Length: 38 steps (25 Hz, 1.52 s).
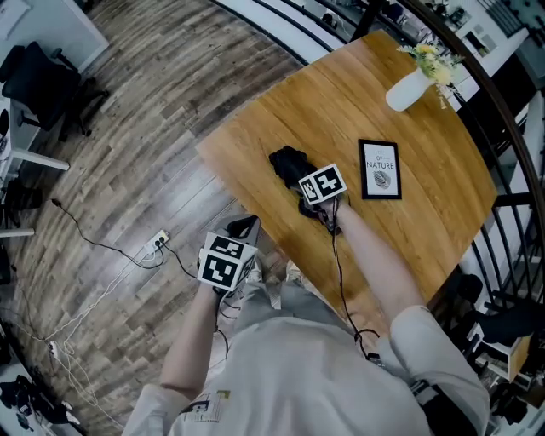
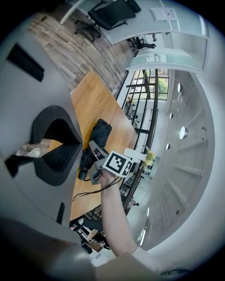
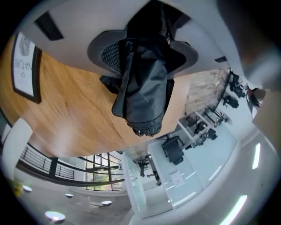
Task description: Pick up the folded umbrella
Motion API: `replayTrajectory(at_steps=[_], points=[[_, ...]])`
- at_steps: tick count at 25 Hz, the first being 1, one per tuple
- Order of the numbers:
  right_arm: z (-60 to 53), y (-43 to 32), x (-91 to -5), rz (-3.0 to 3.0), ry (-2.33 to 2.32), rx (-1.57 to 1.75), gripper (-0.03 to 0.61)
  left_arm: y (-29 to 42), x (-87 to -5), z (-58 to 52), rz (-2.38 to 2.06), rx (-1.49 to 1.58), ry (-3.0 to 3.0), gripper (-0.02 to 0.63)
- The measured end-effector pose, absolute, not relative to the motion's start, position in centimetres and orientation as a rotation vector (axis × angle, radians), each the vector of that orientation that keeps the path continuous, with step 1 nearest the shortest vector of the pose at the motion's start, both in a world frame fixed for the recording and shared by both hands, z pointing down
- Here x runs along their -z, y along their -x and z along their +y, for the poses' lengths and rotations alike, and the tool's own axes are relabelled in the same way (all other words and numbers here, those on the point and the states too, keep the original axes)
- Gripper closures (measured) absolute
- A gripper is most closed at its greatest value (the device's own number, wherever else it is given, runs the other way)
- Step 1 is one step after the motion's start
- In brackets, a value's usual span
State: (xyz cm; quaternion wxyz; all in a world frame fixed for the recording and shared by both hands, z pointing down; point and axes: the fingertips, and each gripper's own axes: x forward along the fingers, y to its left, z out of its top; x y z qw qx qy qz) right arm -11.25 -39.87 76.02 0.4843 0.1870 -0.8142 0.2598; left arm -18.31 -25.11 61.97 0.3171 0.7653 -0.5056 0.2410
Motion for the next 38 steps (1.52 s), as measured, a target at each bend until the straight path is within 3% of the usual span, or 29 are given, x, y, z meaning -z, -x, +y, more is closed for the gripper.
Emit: replayTrajectory(at_steps=[9, 17, 23, 31, 38], points=[[-37.2, 13.7, -61.0, -2.379, -0.492, -0.701, 0.318, 21.5, -56.5, -23.9, -1.476, -0.575, -2.047, 0.597], [-36.5, 12.9, -39.5, -2.816, -0.643, -0.507, 0.314, 24.0, -44.5, -24.7, -1.720, -0.534, -2.212, 0.597], [-32.7, 10.2, -27.9, -3.040, -0.753, -0.303, 0.313, 24.0, -34.5, -24.2, -1.884, -0.442, -2.383, 0.597], [-27.9, 5.6, -21.7, -3.159, -0.881, -0.102, 0.310, 21.3, -27.2, -22.2, -1.949, -0.371, -2.545, 0.597], [-24.9, 1.8, -21.5, -3.174, -0.958, -0.002, 0.310, 19.8, -26.8, -20.4, -1.976, -0.369, -2.581, 0.597]])
